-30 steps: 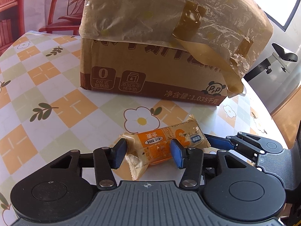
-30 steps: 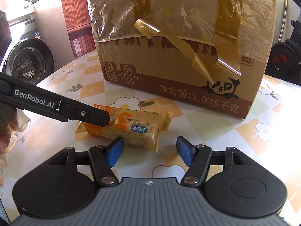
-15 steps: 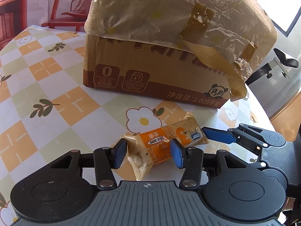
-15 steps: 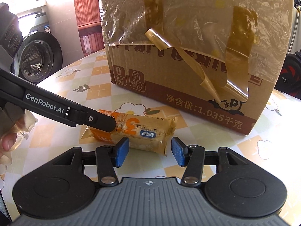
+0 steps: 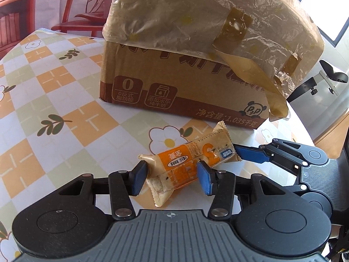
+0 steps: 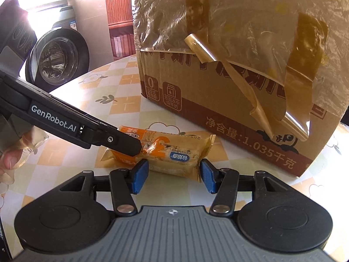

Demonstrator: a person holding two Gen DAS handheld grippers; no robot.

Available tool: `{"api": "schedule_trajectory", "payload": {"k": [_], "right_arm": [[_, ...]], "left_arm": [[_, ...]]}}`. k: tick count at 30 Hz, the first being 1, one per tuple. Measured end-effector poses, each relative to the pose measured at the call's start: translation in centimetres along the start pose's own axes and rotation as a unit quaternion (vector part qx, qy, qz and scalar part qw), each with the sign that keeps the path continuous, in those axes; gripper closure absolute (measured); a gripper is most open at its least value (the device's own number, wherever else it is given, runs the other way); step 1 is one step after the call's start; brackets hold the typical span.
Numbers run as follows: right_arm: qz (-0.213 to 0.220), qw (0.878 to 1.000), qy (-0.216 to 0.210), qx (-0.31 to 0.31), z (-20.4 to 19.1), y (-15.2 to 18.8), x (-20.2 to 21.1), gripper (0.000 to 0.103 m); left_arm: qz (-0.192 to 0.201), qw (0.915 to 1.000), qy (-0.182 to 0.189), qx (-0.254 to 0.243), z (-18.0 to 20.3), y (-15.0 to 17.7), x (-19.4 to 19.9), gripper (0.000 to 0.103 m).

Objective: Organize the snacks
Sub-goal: 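Carry the cracker bar over the box with the left tool and open it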

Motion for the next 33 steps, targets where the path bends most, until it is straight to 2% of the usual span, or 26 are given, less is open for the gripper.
{"api": "schedule_trajectory", "payload": {"k": [6,14,19,25,33], "right_arm": [[0.043,0.999,0.022,0.016,-0.5,-1.3,2.4,0.053],[0.098,0.993,0.054,0.046,-1.0,-3.9,6.3,0.053],[0.134,0.987,0.066,0.064,-1.0,-6.8,8.7,0.053],[0.174,0.979,0.087,0.062,0.4,-11.0,11.0,0.053],[0.198,0.972,0.108,0.063,3.7,-15.6,12.6,0.053]], "left_arm": [[0.020,0.9998,0.007,-0.006,1.1,-0.2,1.9,0.050],[0.095,0.9950,0.030,-0.010,3.3,-2.2,6.9,0.050],[0.148,0.9881,0.036,-0.023,5.4,-4.9,10.4,0.050],[0.189,0.9797,0.044,-0.048,8.0,-8.8,13.0,0.050],[0.226,0.9693,0.046,-0.084,11.7,-14.1,14.7,0.050]]}}
Point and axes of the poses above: each gripper's, at about its wrist camera, not at the fingertips, and x roughly against the way its jaws point, z to its right, y to its underside, the point moved 10 cm from there along -x, roughly the way its jaws point, and after that the axes turned 10 degrees about x, right-handed, at the moved point
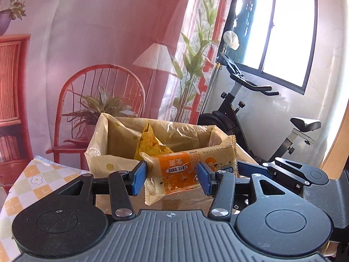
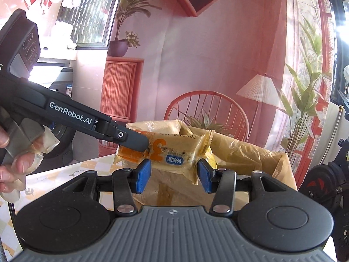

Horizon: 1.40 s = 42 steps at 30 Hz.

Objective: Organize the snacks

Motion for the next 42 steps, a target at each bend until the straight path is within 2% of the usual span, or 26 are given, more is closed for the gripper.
{"api": "schedule_trajectory", "payload": {"k": [3,7,12,17,19,21,24,27,31,37,42], "right_arm": [[-0.002,1.000,0.009,-0.006,1.9,-0.7,-1.1,0.053],[-0.017,1.000,0.019,-0.018,4.1,-0.6,-2.6,0.053],[-0.047,0.998,0.021,-0.036,5.8,0.6,-4.5,0.053],[-0.076,0.994,0.015,-0.077,6.7,2.4,-5.2,0.052],[-0.081,0.993,0.020,-0.083,6.9,2.8,-5.1,0.048],[-0.078,0.993,0.022,-0.091,7.0,2.9,-4.7,0.031],[-0.075,0.992,0.023,-0.103,7.5,2.7,-4.0,0.014],[-0.072,0.990,0.029,-0.118,8.0,2.2,-3.0,0.003],[-0.071,0.985,0.040,-0.154,8.7,1.1,-1.8,0.000],[-0.052,0.979,0.069,-0.187,8.8,-0.9,0.9,0.000],[-0.094,0.969,0.151,-0.174,9.3,-1.9,2.2,0.000]], "left_arm": [[-0.009,0.9999,0.008,-0.002,0.7,-2.1,-2.1,0.050],[-0.026,0.9996,0.006,-0.003,1.0,-3.2,-5.0,0.050],[-0.044,0.9990,-0.004,-0.005,1.1,-2.8,-7.6,0.050],[-0.063,0.9979,-0.013,-0.004,0.2,-1.3,-8.4,0.050],[-0.057,0.9979,-0.030,-0.001,-0.5,-1.3,-8.2,0.049],[-0.054,0.9978,-0.038,0.001,-1.0,-1.5,-7.8,0.048],[-0.045,0.9976,-0.053,0.002,-1.7,-2.1,-6.8,0.035],[-0.025,0.9967,-0.076,-0.015,-1.9,-3.0,-5.1,0.025],[0.002,0.9923,-0.114,-0.047,-1.6,-4.3,-2.5,0.014],[0.023,0.9912,-0.121,-0.049,-1.1,-5.5,1.3,0.010],[0.038,0.9861,-0.152,-0.057,-0.9,-6.0,3.9,0.007]]}}
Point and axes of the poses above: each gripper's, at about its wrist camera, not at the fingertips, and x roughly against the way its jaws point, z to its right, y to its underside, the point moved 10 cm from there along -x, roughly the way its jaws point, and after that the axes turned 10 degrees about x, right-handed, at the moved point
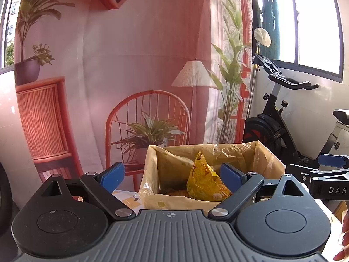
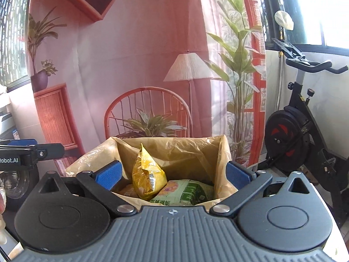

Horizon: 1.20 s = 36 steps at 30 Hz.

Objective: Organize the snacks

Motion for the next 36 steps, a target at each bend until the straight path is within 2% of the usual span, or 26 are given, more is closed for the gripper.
{"api": "schedule_trajectory", "payload": {"k": [1,6,9,12,22,30,36], "right_arm": [[-0.001,1.000,0.005,0.007,-0.1,-0.2,0.4,0.000],[-0.008,1.000,-0.029,-0.006,-0.8,-0.7,1.8,0.000],[-0.018,1.000,-0.022,0.003,-1.1,-0.9,2.4,0.000],[-0.010,1.000,-0.025,0.011,-1.6,-1.1,3.4,0.000],[0.010,1.000,-0.024,-0.010,-2.1,-1.5,6.0,0.000],[0.009,1.000,-0.022,-0.011,-2.1,-1.2,6.7,0.000],[0.011,1.000,-0.022,-0.012,-2.1,-1.2,7.0,0.000]], "left_arm": [[0.004,0.9999,-0.011,-0.002,-0.1,-0.2,0.5,0.006],[0.012,0.9981,-0.059,-0.016,-0.4,-0.7,2.3,0.006],[0.021,0.9987,-0.046,-0.007,-0.4,-1.0,3.8,0.006],[0.025,0.9991,-0.031,0.017,-0.6,-1.1,5.1,0.006],[0.035,0.9973,-0.059,0.025,-1.2,-1.0,8.6,0.006],[0.039,0.9952,-0.086,0.024,-2.0,-0.9,9.7,0.006],[0.038,0.9954,-0.087,0.009,-1.7,-1.0,9.8,0.006]]}}
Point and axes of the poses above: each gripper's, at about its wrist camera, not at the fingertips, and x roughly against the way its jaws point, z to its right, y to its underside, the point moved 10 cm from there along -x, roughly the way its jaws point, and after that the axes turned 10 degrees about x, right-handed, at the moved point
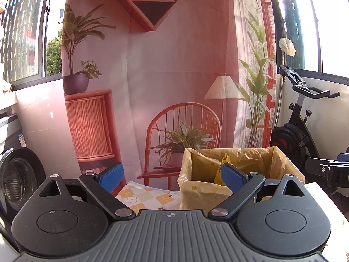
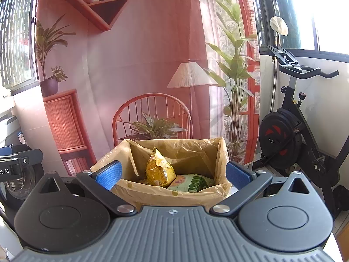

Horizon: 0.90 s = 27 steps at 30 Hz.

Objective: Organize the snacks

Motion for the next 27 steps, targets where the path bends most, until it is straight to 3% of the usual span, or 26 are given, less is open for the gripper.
{"api": "schedule_trajectory", "payload": {"k": [27], "right_arm": [[0.008,1.000,-0.001,0.005,-0.57,-0.26,0.91,0.000]], "left_arm": [[0.011,0.9999,0.002,0.010,-0.53,-0.36,1.05,0.006]]}}
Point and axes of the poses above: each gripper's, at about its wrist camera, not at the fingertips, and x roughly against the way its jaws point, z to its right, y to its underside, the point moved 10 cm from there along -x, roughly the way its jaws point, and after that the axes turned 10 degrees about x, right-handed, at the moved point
